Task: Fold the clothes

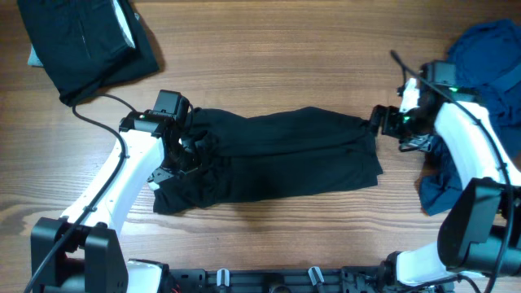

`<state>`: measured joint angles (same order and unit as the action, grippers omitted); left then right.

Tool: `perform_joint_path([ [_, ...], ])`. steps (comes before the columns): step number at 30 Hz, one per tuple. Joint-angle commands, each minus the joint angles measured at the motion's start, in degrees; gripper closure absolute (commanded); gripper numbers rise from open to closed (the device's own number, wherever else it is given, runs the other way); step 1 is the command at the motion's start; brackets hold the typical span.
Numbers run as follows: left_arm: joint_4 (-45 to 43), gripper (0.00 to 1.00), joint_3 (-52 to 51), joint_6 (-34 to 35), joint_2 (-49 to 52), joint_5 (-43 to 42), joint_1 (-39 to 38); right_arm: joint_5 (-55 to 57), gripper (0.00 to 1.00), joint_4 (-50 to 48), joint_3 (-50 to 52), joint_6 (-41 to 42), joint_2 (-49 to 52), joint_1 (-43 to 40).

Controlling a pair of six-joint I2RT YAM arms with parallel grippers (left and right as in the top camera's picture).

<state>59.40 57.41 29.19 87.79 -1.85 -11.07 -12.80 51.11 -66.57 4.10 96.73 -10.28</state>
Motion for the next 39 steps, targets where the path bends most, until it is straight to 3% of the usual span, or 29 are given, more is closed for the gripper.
perform_joint_path([
  [1, -1.14, 0.00, 1.09, -0.42, -0.79, -0.44, 0.55, -12.96, 0.03, -0.28, -0.92, -10.19, 0.44, -2.84],
  [39, -2.47, 0.00, 1.09, -0.22, -0.79, -0.44, 0.55, -13.03, 0.00, -1.86, -0.44, -15.32, 18.43, -2.84],
])
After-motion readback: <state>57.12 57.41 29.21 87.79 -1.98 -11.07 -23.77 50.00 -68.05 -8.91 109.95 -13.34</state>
